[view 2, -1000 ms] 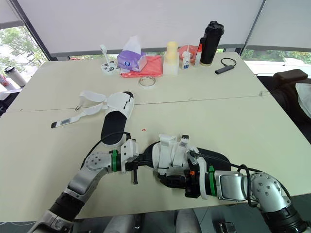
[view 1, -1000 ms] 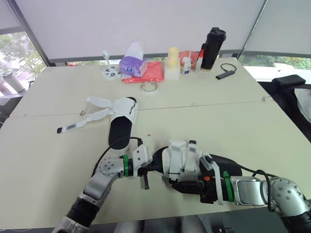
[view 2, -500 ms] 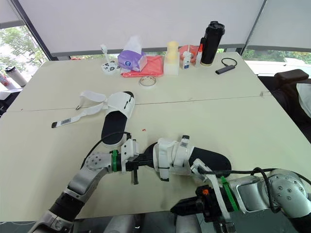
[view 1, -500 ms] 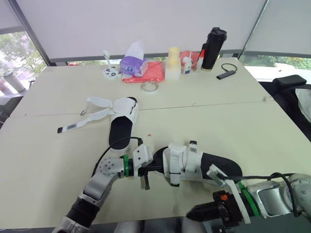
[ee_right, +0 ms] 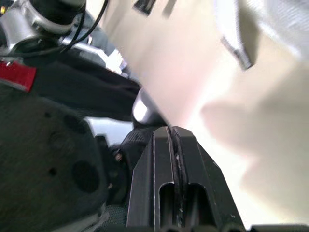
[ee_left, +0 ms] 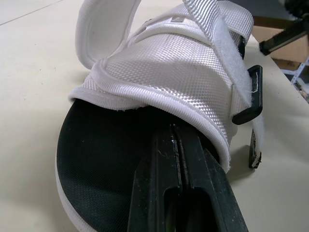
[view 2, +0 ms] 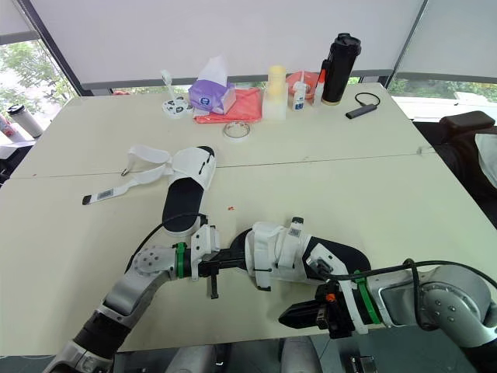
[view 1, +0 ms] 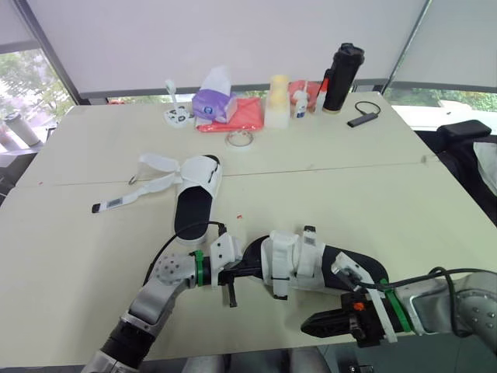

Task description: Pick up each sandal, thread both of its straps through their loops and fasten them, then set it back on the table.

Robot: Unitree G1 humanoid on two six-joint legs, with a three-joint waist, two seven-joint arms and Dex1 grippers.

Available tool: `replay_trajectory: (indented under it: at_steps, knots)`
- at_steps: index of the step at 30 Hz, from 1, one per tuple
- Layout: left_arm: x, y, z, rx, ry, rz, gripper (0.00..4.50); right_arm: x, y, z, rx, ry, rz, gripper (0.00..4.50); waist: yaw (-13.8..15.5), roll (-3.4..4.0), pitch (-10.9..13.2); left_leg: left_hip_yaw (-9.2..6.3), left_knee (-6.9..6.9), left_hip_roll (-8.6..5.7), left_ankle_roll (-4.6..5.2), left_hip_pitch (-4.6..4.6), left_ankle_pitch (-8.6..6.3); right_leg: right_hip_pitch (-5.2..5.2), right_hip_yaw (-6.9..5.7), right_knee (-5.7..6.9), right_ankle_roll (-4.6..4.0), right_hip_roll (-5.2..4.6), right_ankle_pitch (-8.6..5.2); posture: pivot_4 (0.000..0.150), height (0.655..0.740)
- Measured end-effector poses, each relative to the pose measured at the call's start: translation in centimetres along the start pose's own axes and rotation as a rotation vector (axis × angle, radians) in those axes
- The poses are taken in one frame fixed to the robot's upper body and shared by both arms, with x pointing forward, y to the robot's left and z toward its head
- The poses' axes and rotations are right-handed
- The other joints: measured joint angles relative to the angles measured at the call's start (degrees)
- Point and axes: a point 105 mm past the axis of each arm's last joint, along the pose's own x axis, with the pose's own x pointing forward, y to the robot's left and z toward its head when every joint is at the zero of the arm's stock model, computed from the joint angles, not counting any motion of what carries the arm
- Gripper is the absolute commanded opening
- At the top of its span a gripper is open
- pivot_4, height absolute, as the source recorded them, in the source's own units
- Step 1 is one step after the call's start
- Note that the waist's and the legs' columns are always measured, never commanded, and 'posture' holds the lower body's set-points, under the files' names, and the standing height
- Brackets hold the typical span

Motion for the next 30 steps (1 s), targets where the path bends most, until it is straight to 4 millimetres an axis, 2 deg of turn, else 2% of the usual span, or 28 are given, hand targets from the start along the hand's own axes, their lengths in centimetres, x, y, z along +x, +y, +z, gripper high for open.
replay_trajectory:
  at_steps: [1,2,3,9,11,23,30]
  knots:
    - [0.0,0.0,0.0,0.001,0.0,0.0,0.0,0.0,-0.6,0.0,0.016,-0.02,-0.025,0.05,0.0,0.0,0.0,0.01,0.01,-0.01,0.0,0.0,0.0,0.0,0.0,0.0,0.0,-0.01,0.0,0.15,0.74]
    - [0.0,0.0,0.0,0.001,0.0,0.001,0.0,0.1,-1.0,0.0,0.028,-0.036,-0.046,0.58,0.0,0.0,0.0,0.01,0.02,-0.01,0.0,0.0,0.0,0.01,0.0,0.0,0.0,-0.01,0.01,0.15,0.74]
    - [0.0,0.1,0.0,0.0,0.0,0.002,0.0,0.1,-1.2,0.1,0.039,-0.048,-0.059,0.87,0.0,0.0,0.0,0.01,0.03,-0.01,0.0,0.0,0.0,0.02,0.0,0.0,-0.01,0.0,0.01,0.15,0.74]
    - [0.1,0.1,0.0,-0.001,-0.002,0.002,0.0,-0.1,-1.4,0.0,0.052,-0.075,-0.083,3.92,0.0,0.0,0.0,-0.02,0.04,0.0,0.01,0.06,0.0,0.1,0.0,-0.01,-0.01,0.0,0.01,0.15,0.74]
    - [0.1,0.1,-0.1,-0.002,-0.001,0.003,0.0,-0.1,-1.3,0.1,0.04,-0.077,-0.078,3.92,0.0,-0.02,0.0,-0.05,0.05,0.0,0.0,0.14,0.0,0.24,-0.05,-0.05,-0.01,0.01,0.01,0.15,0.74]
    - [0.4,0.1,0.0,-0.002,-0.008,-0.005,0.0,-2.4,-4.7,3.3,-0.02,-0.139,-0.198,3.92,-0.1,-0.01,0.0,-0.04,0.11,-0.01,0.02,0.12,0.01,0.31,-0.05,-0.22,-0.06,0.01,0.13,0.15,0.74]
    - [0.4,0.1,0.0,-0.002,-0.008,-0.007,0.0,-2.8,-4.9,3.8,-0.04,-0.122,-0.192,3.92,-0.1,-0.01,0.0,-0.04,0.09,-0.02,0.02,0.11,0.01,0.29,-0.06,-0.22,-0.04,0.01,0.13,0.15,0.74]
